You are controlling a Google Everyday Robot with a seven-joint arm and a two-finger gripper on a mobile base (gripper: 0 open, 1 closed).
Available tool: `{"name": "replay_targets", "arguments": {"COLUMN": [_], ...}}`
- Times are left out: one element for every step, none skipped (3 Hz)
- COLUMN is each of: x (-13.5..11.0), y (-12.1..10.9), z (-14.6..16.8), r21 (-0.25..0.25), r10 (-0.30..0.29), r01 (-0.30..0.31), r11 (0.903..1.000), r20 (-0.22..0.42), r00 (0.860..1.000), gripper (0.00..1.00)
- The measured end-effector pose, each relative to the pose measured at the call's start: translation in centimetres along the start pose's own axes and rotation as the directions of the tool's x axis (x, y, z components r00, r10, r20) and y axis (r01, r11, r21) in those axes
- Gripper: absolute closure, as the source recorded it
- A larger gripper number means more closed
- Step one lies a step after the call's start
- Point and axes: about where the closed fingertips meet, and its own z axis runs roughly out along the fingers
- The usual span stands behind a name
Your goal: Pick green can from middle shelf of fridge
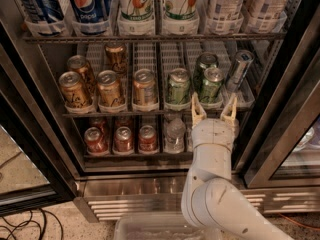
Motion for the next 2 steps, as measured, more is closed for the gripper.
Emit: {"name": "replay_targets", "arguments": {"x": [0.0,2.0], "y": [0.1,1.5], "z": [-0.1,0.7], "r21": [0.005,-0.019], "r10": [0.032,0.065], "r01": [-0.032,-0.066], "r11": [0.9995,0.9976], "r20": [-0.012,-0.042], "r00": [0.999,0.997], "gripper": [0.35,0.39]}}
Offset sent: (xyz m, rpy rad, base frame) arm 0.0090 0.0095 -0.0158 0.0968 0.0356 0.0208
